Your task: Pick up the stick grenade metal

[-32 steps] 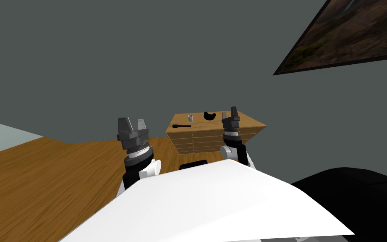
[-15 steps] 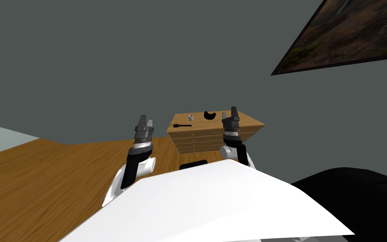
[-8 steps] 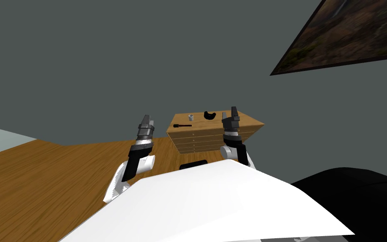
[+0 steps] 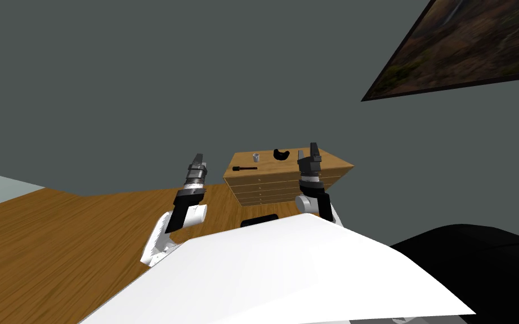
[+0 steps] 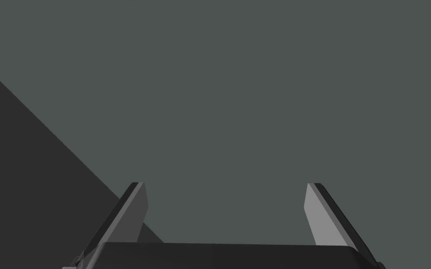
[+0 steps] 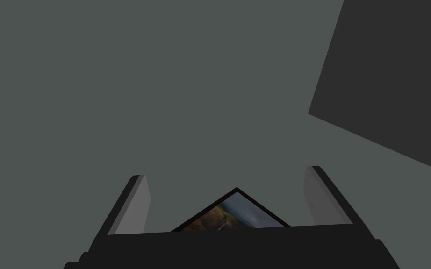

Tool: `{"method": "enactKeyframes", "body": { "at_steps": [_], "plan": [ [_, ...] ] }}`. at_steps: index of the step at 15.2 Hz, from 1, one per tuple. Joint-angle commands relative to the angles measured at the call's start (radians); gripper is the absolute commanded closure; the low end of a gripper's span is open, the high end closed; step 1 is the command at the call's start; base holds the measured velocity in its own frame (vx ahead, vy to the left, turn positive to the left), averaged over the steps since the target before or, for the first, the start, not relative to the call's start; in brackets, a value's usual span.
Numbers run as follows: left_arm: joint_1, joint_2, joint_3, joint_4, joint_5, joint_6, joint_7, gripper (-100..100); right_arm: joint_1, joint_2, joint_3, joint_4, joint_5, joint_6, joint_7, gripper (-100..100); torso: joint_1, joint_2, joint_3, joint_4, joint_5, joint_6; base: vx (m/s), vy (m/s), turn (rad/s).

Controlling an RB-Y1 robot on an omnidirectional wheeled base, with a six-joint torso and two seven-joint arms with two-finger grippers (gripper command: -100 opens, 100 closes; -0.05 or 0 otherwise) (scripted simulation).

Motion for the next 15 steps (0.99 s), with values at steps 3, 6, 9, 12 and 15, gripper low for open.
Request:
{"method": "enactKeyframes", "body": {
  "at_steps": [3, 6, 9, 12, 15],
  "plan": [
    [-0.028, 0.007, 0.012, 0.014, -0.005, 0.094, 0.011, -100, 0.0, 0.0, 0.0, 0.0, 0.0, 0.0, 0.0, 0, 0.0, 0.0, 0.0, 0.0, 0.0, 0.0, 0.011, 0.011, -0.019],
    [-0.055, 0.011, 0.021, 0.029, -0.01, 0.149, 0.021, -100, 0.0, 0.0, 0.0, 0.0, 0.0, 0.0, 0.0, 0, 0.0, 0.0, 0.0, 0.0, 0.0, 0.0, 0.009, 0.007, -0.013],
    [-0.083, 0.014, 0.03, 0.045, -0.013, 0.213, 0.029, -100, 0.0, 0.0, 0.0, 0.0, 0.0, 0.0, 0.0, 0, 0.0, 0.0, 0.0, 0.0, 0.0, 0.0, 0.01, 0.004, -0.012],
    [-0.083, 0.014, 0.03, 0.045, -0.013, 0.262, 0.029, -100, 0.0, 0.0, 0.0, 0.0, 0.0, 0.0, 0.0, 0, 0.0, 0.0, 0.0, 0.0, 0.0, 0.0, 0.012, 0.004, -0.013],
    [-0.111, 0.016, 0.038, 0.06, -0.015, 0.329, 0.038, -100, 0.0, 0.0, 0.0, 0.0, 0.0, 0.0, 0.0, 0, 0.0, -0.001, -0.001, 0.0, 0.0, 0.0, 0.018, 0.006, -0.021]
  ]
}}
